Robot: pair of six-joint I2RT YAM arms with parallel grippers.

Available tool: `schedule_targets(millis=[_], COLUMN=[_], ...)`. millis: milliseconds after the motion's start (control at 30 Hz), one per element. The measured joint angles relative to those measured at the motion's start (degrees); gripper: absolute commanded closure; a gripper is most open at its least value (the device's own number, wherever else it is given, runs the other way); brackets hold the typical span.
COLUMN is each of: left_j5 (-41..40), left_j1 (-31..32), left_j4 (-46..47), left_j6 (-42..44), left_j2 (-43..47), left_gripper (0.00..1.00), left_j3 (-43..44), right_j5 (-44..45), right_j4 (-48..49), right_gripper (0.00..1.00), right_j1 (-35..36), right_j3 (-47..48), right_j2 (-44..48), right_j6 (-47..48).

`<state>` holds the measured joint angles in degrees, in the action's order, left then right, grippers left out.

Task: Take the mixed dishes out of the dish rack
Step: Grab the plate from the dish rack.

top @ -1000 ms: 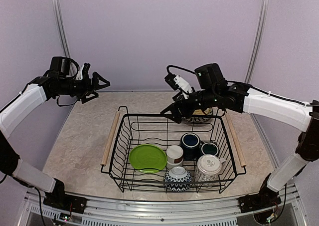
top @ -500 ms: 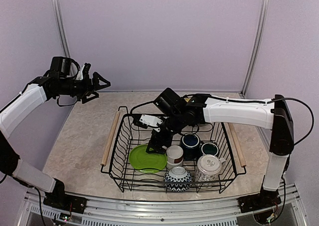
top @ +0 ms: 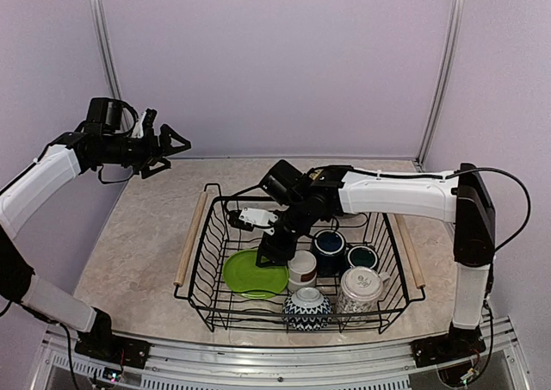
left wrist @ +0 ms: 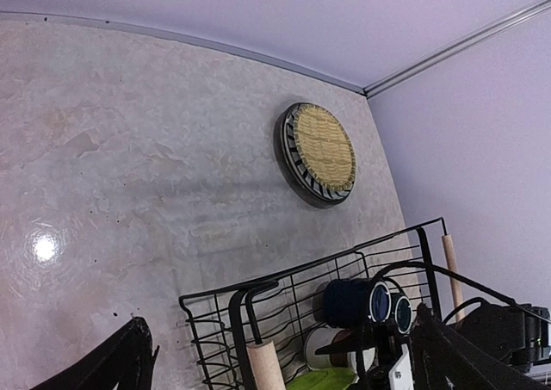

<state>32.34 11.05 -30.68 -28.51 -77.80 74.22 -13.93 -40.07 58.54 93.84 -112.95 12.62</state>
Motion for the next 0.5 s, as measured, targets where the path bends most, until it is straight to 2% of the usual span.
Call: schedule_targets(millis=[200, 500], left_j5=[0.0, 0.0], left_j1=[0.0, 0.0], left_j4=[0.0, 0.0], left_j6=[0.0, 0.0], left_j2=[0.0, -0.3], left_gripper=[0.01, 0.01], left_j3=[0.0, 0.0], right_j5=[-0.6, -0.9], right_j4=[-0.8, -2.0], right_gripper=[0.63, 0.79], right_j1=[0.5, 0.9], right_j3=[0.7, 3.2], right_j2=[-1.3, -2.3], right_j6=[0.0, 0.5])
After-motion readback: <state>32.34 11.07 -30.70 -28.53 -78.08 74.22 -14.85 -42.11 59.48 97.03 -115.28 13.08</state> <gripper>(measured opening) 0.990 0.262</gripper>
